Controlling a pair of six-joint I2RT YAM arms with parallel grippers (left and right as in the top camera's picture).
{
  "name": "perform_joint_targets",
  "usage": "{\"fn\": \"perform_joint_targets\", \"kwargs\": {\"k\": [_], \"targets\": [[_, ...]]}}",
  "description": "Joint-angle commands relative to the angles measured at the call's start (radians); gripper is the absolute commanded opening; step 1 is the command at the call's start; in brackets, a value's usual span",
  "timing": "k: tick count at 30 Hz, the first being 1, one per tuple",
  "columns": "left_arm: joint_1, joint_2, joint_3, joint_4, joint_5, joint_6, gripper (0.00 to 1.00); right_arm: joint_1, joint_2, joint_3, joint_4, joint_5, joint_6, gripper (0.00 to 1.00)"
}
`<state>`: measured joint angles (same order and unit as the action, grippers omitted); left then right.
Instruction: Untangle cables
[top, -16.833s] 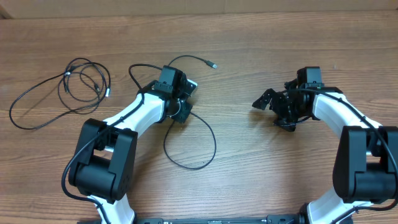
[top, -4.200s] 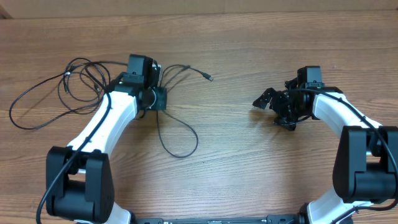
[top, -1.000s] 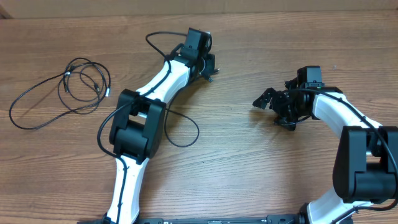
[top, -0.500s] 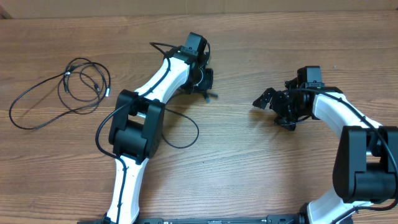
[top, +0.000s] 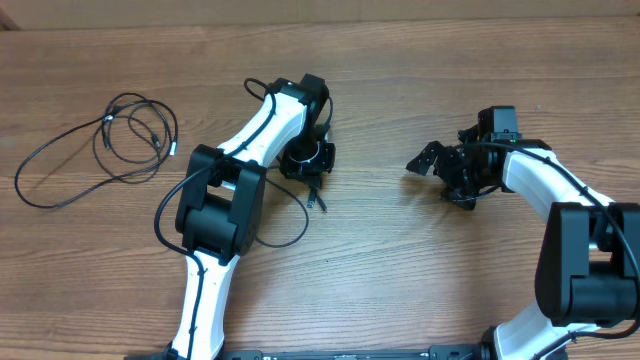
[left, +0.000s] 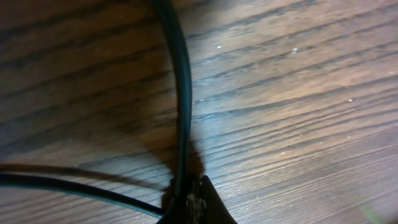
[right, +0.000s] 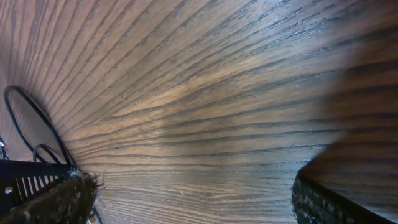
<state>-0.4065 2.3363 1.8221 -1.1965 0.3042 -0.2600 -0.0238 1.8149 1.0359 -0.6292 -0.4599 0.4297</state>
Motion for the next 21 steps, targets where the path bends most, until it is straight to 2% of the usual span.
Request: {"fn": "perform_joint_targets", "kwargs": {"k": [1,9,18,20,21], "targets": [[-0.016,-0.025,-0.026,0.002,-0.137,-0.097,0.04,-0.005,0.040,-0.027,0.000,0.104,-0.012,1.00],[-0.048,-0.152,-0.026,0.029,-0.235,-0.173,0.07,-0.005,0.040,-0.027,0.000,0.104,-0.012,1.00],[-0.048,-0.152,-0.026,0.023,-0.215,-0.175,0.08,-0.005,0.040,-0.027,0.000,0.104,-0.012,1.00],[-0.048,-0.152,-0.026,0.014,-0.214,-0.175,0.21,-0.005,0.040,-0.027,0.000,0.104,-0.012,1.00],[-0.049,-0.152,-0.028,0.007,-0.215,-0.175,0.41,-0.005,0.040,-0.027,0.000,0.104,-0.012,1.00]]}}
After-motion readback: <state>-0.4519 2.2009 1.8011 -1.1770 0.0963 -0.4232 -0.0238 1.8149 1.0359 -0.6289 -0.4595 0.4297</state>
